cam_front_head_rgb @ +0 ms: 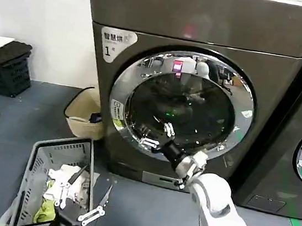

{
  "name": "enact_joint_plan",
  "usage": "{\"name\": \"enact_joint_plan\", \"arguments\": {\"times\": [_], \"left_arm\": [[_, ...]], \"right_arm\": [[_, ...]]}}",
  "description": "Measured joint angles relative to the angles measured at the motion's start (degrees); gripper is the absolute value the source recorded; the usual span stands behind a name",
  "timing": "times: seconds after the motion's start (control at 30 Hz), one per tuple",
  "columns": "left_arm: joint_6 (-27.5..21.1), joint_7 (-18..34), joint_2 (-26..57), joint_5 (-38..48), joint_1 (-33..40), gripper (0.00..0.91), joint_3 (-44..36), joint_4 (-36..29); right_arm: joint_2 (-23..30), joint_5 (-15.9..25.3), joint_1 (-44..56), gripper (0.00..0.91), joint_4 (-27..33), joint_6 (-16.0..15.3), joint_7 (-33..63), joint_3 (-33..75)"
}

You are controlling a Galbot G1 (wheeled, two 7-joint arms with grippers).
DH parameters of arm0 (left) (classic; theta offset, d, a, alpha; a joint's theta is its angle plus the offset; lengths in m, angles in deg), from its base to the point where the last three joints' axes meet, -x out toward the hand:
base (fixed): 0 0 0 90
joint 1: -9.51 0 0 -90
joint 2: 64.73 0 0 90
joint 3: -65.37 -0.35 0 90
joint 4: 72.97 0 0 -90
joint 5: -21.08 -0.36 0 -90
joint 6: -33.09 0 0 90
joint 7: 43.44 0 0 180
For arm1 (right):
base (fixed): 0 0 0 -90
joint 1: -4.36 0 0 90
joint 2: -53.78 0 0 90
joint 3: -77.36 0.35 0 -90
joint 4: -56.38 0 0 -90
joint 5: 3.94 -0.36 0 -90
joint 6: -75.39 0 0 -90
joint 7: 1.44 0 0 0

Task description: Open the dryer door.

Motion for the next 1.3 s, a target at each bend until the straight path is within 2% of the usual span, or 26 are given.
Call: {"name": "enact_joint_plan", "arguments": {"times": [0.87,1.3], "left_arm": [[0.04,-0.01,0.04,-0.47,-0.56,0.907,0.02,-0.17],[0.07,-0.02,0.06,-0.55,-0.83,0.907,0.04,-0.57]], "right_arm": [[4.37,3.75,-7.23,0.907,8.80,1.27,0.89,-4.22],[6.32,4.37,-9.62,0.907,10.96,1.07,0.97,-5.73]]}}
